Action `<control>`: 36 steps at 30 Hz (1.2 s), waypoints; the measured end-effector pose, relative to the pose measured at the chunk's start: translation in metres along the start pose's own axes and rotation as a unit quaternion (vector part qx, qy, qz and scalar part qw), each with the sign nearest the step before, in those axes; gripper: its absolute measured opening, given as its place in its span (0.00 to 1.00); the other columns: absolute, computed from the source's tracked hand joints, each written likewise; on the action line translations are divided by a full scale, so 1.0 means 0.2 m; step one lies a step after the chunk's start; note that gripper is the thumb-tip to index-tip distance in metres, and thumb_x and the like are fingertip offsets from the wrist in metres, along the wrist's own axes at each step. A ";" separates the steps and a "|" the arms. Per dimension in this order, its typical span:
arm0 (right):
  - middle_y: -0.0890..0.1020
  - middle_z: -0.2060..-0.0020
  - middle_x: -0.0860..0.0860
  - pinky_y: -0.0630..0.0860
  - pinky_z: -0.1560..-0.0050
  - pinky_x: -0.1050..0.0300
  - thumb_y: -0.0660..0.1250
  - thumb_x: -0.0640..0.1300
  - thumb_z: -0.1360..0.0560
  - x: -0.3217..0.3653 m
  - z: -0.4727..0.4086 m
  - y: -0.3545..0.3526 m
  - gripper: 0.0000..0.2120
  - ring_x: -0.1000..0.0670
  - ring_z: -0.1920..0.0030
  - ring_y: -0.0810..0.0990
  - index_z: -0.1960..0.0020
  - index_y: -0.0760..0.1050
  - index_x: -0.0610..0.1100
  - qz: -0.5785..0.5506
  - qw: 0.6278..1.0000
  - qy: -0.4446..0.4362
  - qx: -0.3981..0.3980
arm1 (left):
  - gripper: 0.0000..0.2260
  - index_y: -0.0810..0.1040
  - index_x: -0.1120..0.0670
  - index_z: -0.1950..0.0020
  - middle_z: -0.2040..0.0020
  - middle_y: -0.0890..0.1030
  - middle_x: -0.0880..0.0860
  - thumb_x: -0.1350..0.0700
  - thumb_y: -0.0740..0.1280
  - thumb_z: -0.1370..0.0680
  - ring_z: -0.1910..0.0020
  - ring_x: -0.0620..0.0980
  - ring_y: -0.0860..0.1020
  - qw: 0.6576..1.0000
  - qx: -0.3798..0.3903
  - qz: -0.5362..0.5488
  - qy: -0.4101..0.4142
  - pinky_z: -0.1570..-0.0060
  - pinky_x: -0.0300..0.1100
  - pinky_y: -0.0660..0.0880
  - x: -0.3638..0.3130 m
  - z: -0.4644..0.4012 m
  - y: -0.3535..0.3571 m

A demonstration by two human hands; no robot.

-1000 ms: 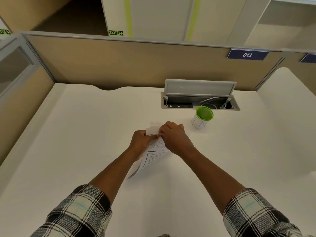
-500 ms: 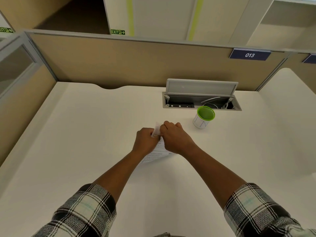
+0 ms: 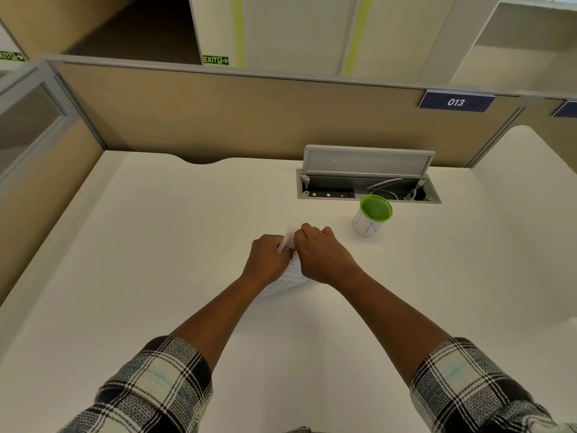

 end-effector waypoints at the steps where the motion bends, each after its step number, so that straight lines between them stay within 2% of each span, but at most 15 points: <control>1: 0.75 0.57 0.46 0.61 0.57 0.55 0.62 0.41 0.27 0.00 -0.01 0.00 0.07 0.49 0.62 0.70 0.50 0.72 0.42 0.007 1.000 0.004 0.008 | 0.22 0.67 0.52 0.74 0.76 0.69 0.48 0.56 0.63 0.19 0.75 0.45 0.64 1.000 -0.003 -0.008 0.002 0.71 0.36 0.62 0.00 0.00 0.00; 4: 0.76 0.56 0.45 0.65 0.54 0.52 0.62 0.42 0.27 0.00 -0.01 0.00 0.10 0.49 0.62 0.68 0.47 0.73 0.41 0.016 0.999 0.019 0.026 | 0.22 0.65 0.49 0.74 0.76 0.68 0.46 0.57 0.63 0.20 0.76 0.45 0.64 1.000 -0.014 -0.022 0.013 0.72 0.36 0.60 -0.01 0.01 0.00; 7: 0.76 0.54 0.45 0.65 0.55 0.52 0.63 0.42 0.27 -0.03 -0.01 0.00 0.11 0.49 0.62 0.67 0.46 0.72 0.40 0.006 0.999 0.041 0.026 | 0.22 0.65 0.48 0.74 0.77 0.68 0.46 0.56 0.65 0.21 0.77 0.45 0.64 0.999 -0.023 -0.024 0.011 0.75 0.30 0.60 -0.01 0.01 -0.03; 9: 0.76 0.53 0.45 0.64 0.57 0.53 0.62 0.43 0.26 -0.04 -0.01 0.00 0.11 0.48 0.60 0.70 0.46 0.72 0.40 0.005 0.999 0.047 0.026 | 0.18 0.73 0.54 0.72 0.74 0.74 0.51 0.56 0.67 0.21 0.74 0.46 0.69 1.000 -0.013 -0.002 -0.018 0.74 0.28 0.63 0.02 0.00 -0.03; 11: 0.76 0.51 0.45 0.67 0.59 0.53 0.60 0.43 0.24 -0.05 0.00 0.01 0.11 0.47 0.54 0.74 0.45 0.73 0.39 -0.003 0.998 0.049 0.032 | 0.12 0.80 0.61 0.62 0.65 0.81 0.58 0.56 0.68 0.22 0.68 0.51 0.75 0.999 -0.003 0.021 -0.047 0.68 0.36 0.68 0.05 0.00 -0.02; 13: 0.76 0.52 0.45 0.72 0.58 0.50 0.57 0.42 0.22 -0.09 0.01 0.00 0.09 0.45 0.53 0.74 0.47 0.73 0.39 -0.084 0.992 0.089 0.017 | 0.08 0.82 0.60 0.57 0.62 0.83 0.57 0.56 0.69 0.24 0.64 0.52 0.78 0.997 0.005 0.043 -0.065 0.65 0.39 0.70 0.07 -0.01 -0.02; 14: 0.76 0.53 0.45 0.73 0.56 0.49 0.57 0.42 0.22 -0.13 0.02 0.00 0.09 0.45 0.54 0.75 0.50 0.74 0.39 -0.155 0.980 0.128 0.007 | 0.06 0.83 0.58 0.56 0.60 0.83 0.54 0.55 0.70 0.24 0.63 0.52 0.79 0.995 0.011 0.063 -0.077 0.65 0.38 0.72 0.08 -0.01 -0.02; 16: 0.76 0.57 0.48 0.71 0.58 0.55 0.57 0.41 0.23 -0.20 0.05 0.01 0.08 0.48 0.57 0.75 0.56 0.74 0.40 -0.281 0.940 0.192 -0.012 | 0.06 0.83 0.54 0.50 0.57 0.84 0.51 0.55 0.72 0.26 0.59 0.50 0.82 0.987 0.021 0.114 -0.110 0.61 0.39 0.75 0.10 -0.01 -0.02; 19: 0.76 0.59 0.51 0.66 0.63 0.64 0.60 0.41 0.23 -0.27 0.08 -0.01 0.07 0.52 0.59 0.73 0.58 0.74 0.42 -0.340 0.913 0.223 -0.031 | 0.05 0.83 0.49 0.52 0.54 0.85 0.50 0.56 0.73 0.26 0.56 0.48 0.83 0.978 0.041 0.155 -0.130 0.55 0.41 0.78 0.12 -0.03 -0.05; 21: 0.79 0.59 0.51 0.67 0.64 0.65 0.62 0.42 0.23 -0.32 0.10 -0.04 0.06 0.54 0.60 0.74 0.56 0.75 0.42 -0.361 0.900 0.238 -0.052 | 0.05 0.82 0.51 0.51 0.53 0.85 0.51 0.58 0.73 0.26 0.54 0.50 0.83 0.968 0.066 0.191 -0.149 0.55 0.41 0.78 0.12 -0.05 -0.07; 25: 0.82 0.63 0.52 0.73 0.64 0.62 0.68 0.42 0.28 -0.41 0.14 -0.10 0.04 0.52 0.63 0.78 0.62 0.77 0.45 -0.411 0.867 0.264 -0.103 | 0.08 0.82 0.58 0.47 0.51 0.86 0.57 0.60 0.73 0.26 0.51 0.57 0.84 0.935 0.100 0.270 -0.206 0.54 0.46 0.79 0.12 -0.09 -0.11; 28: 0.83 0.64 0.51 0.77 0.61 0.57 0.70 0.42 0.29 -0.44 0.15 -0.09 0.06 0.50 0.62 0.81 0.64 0.78 0.45 -0.449 0.845 0.277 -0.091 | 0.16 0.79 0.62 0.40 0.46 0.84 0.61 0.59 0.74 0.26 0.45 0.62 0.81 0.916 0.106 0.299 -0.244 0.42 0.58 0.77 0.14 -0.12 -0.11; 30: 0.84 0.64 0.51 0.79 0.60 0.56 0.71 0.42 0.29 -0.45 0.16 -0.07 0.06 0.50 0.61 0.82 0.64 0.78 0.45 -0.458 0.839 0.281 -0.080 | 0.19 0.77 0.63 0.38 0.44 0.83 0.61 0.59 0.75 0.27 0.43 0.62 0.80 0.914 0.098 0.291 -0.267 0.39 0.60 0.75 0.19 -0.13 -0.08; 33: 0.86 0.64 0.51 0.81 0.57 0.54 0.73 0.42 0.32 -0.47 0.17 -0.03 0.04 0.51 0.61 0.84 0.65 0.79 0.45 -0.455 0.841 0.287 -0.066 | 0.15 0.79 0.63 0.41 0.45 0.83 0.62 0.59 0.74 0.26 0.46 0.60 0.81 0.919 0.082 0.262 -0.282 0.44 0.54 0.78 0.29 -0.13 0.01; 36: 0.86 0.66 0.50 0.82 0.57 0.52 0.75 0.42 0.35 -0.49 0.20 0.03 0.08 0.52 0.61 0.85 0.66 0.75 0.45 -0.470 0.828 0.300 -0.046 | 0.08 0.81 0.60 0.47 0.46 0.84 0.60 0.59 0.72 0.25 0.53 0.55 0.82 0.923 0.076 0.237 -0.292 0.55 0.44 0.78 0.41 -0.12 0.12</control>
Point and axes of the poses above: each hand's wrist, its own z-axis away from the middle knuckle, its own y-axis out of the palm, x = y × z, the point moved 7 cm from there along -z, towards the middle knuckle
